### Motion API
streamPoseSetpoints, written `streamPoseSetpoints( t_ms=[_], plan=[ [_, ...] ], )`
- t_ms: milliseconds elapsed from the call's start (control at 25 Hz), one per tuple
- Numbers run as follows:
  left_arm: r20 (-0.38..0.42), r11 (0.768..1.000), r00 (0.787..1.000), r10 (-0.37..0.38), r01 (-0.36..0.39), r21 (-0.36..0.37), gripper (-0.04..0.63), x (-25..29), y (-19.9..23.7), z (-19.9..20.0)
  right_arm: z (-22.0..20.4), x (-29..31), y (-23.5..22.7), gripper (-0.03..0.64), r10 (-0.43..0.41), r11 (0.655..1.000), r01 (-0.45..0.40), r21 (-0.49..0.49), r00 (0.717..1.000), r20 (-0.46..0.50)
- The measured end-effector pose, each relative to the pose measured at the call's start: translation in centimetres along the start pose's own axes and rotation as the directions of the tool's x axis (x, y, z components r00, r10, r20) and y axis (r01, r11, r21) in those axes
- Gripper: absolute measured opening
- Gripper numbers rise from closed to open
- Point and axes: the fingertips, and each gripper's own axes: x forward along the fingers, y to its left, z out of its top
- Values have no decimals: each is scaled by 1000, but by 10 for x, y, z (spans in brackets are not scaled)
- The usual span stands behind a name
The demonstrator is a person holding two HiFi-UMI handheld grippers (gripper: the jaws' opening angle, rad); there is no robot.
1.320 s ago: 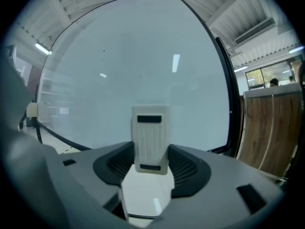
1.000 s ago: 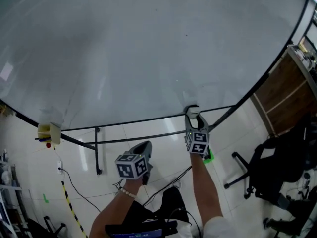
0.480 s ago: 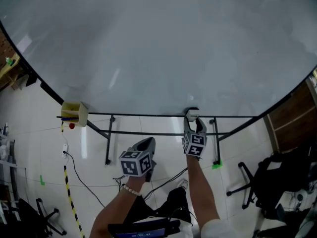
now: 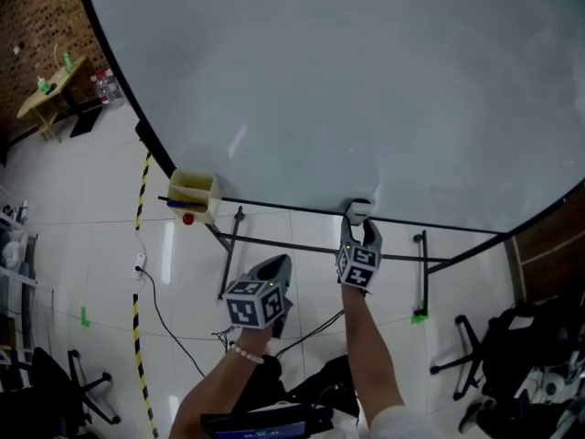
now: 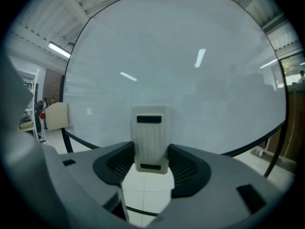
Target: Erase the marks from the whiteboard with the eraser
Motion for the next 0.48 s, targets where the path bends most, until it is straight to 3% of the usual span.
streamPoseSetpoints(
  t_ms=[480],
  plan=[
    [60, 998, 996, 60, -58, -32, -12, -79, 120, 40, -1, 36, 208, 253, 121, 993, -121, -10, 993, 5]
  ],
)
